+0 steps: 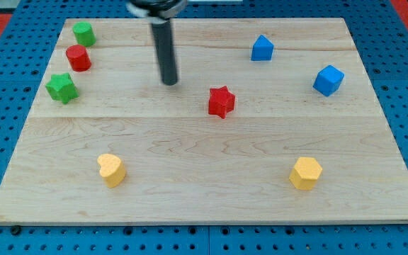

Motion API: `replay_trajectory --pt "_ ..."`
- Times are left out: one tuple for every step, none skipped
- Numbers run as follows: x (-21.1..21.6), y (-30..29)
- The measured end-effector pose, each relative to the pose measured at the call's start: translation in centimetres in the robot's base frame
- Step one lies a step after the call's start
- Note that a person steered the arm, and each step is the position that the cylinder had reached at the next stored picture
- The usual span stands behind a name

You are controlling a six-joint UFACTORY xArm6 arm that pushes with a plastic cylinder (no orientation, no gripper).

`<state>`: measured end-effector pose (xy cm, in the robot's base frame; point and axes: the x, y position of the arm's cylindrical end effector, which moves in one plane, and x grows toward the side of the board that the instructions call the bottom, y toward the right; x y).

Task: Push the red star towards the left

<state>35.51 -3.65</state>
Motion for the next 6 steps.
replay_trajectory --pt "0.0 10.0" --pt "5.2 12.4" --pt "6.8 10.6" --pt "6.2 9.1" --pt "7.1 3.6" --pt "7.0 -0.1"
